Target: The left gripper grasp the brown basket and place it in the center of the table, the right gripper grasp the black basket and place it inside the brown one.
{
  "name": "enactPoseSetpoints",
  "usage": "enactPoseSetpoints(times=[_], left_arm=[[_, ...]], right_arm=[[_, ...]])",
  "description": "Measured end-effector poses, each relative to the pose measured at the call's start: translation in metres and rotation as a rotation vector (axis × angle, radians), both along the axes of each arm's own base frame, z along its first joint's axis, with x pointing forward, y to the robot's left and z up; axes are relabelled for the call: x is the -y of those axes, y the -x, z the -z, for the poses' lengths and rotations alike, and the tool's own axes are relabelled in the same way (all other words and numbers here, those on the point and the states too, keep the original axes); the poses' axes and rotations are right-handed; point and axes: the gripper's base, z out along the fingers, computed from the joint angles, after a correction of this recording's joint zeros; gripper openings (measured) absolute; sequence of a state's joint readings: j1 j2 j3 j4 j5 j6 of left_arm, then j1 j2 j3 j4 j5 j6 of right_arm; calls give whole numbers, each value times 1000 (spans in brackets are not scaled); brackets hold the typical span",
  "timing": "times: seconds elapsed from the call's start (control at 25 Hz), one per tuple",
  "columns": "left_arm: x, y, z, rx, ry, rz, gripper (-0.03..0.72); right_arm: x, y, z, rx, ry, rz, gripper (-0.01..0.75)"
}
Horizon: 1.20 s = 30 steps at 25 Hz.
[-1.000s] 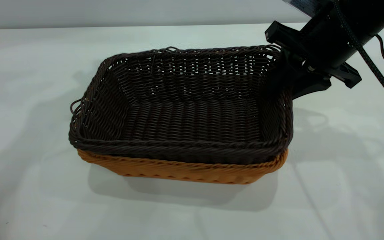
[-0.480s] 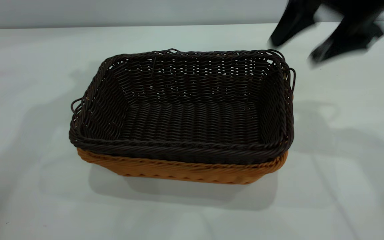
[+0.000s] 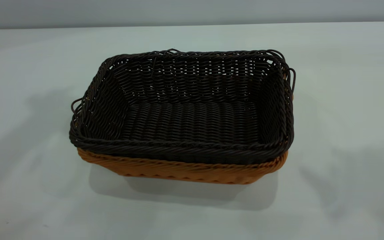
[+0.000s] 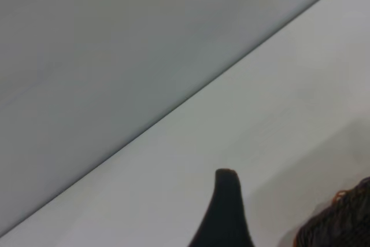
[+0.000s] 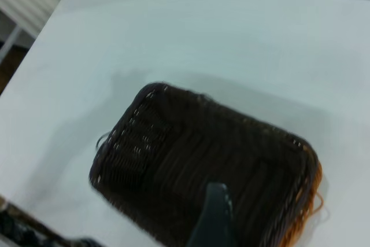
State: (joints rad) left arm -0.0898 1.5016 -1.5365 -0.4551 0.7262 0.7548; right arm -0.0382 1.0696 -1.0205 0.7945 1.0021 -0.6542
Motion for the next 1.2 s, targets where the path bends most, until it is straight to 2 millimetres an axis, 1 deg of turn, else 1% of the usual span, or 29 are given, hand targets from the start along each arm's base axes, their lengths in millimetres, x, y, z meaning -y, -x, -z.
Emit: enactPoseSetpoints(times=[0.12, 0.2, 0.28, 0.36, 0.44, 0.6, 0.76, 0.88, 1.04, 1.2], left_arm=[[-15, 29, -19, -45, 32, -55, 563], [-19, 49, -26, -112, 44, -66, 563], [-21, 68, -30, -182, 31, -69, 563], [-25, 85, -35, -228, 15, -116, 563], [-31, 101, -36, -273, 14, -202, 563], [-42, 131, -36, -279, 22, -376, 563], [-46, 171, -23, -272, 17, -425, 563], [-47, 203, -3, -281, 20, -430, 563], [-48, 243, 23, -264, 30, -435, 563], [-46, 277, 49, -242, 69, -426, 563]], right_arm=[[0, 31, -12, 22, 45, -27, 586], [0, 48, -14, 39, 59, -32, 586], [-1, 64, -11, 52, 64, -34, 586], [-1, 78, -3, 56, 70, -37, 586], [-1, 93, 7, 62, 81, -38, 586], [-1, 118, 29, 67, 102, -35, 586], [0, 144, 43, 129, 133, -26, 585], [1, 161, 48, 178, 150, -1, 585], [7, 176, 61, 174, 198, 64, 585], [16, 186, 68, 165, 265, 146, 585]])
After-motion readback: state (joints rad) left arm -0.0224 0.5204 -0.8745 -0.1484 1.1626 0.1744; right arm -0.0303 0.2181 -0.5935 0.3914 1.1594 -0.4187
